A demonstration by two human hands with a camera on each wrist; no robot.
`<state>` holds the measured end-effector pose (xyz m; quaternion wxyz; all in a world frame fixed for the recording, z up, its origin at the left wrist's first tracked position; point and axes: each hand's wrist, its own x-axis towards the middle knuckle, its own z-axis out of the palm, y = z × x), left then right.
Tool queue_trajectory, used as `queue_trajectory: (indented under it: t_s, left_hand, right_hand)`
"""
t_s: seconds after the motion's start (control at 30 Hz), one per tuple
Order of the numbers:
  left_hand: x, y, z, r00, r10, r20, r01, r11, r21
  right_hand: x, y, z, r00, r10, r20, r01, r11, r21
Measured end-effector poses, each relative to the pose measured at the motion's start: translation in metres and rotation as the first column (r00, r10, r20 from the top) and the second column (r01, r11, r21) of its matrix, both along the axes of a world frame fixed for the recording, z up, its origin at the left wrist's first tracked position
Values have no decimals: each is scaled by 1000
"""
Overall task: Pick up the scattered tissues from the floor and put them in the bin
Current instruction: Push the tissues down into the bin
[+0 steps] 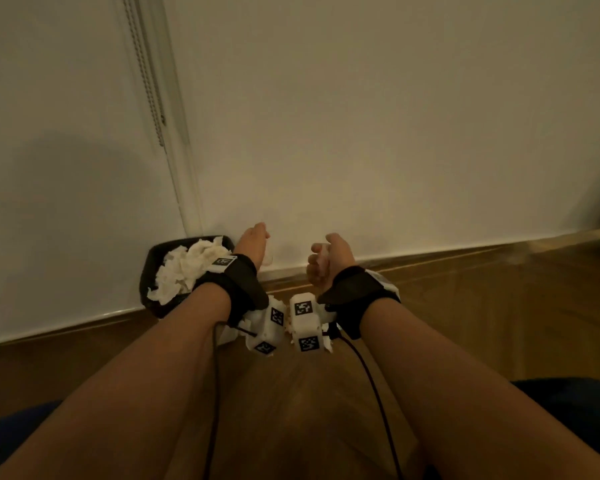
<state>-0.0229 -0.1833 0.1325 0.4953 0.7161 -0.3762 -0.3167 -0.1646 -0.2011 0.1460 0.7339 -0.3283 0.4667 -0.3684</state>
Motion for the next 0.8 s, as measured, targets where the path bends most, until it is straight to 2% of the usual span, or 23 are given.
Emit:
queue_trajectory:
  t_s: [0.1,0.17,0.27,0.33,0.4,0.47,0.57,0.63,0.7,0.8]
  left_hand:
    - [6,7,31,996,-6,85,3,999,46]
    - [15,15,46,989,38,140,-45,998,46]
    - [35,28,58,967,76,243,-75,997,-13]
    - [52,35,63,957,85,277,-72,996,-56]
    - [68,40,64,947,102,304,-86,994,-66]
    - [83,47,61,942,92,323,-86,996,-34]
    - [104,55,53,934,135,331,-133,991,-26]
    - [117,60,49,925,159,344,-150,987,-53]
    - [130,64,42,920,200,337,-169,978,-119]
    - [144,70,32,909,318,270,-270,942,-199]
  right_hand:
    - [10,6,31,995,90,-33,-92,994,-52]
    - [17,8,47,971,155,-185,-176,979,-106]
    - [30,8,62,828,185,-529,-362,897,-254]
    - [39,5,68,771,190,-608,-457,829,-322]
    - [44,-2,73,758,190,-624,-505,775,-379]
    - [48,-8,77,801,180,-571,-479,764,-432]
    - [55,-17,77,883,123,-453,-344,826,-446]
    - [62,-20,72,906,82,-415,-263,878,-399]
    - [73,-25,62,882,62,-467,-262,888,-377]
    - [94,-28,46,823,57,-566,-319,870,-376]
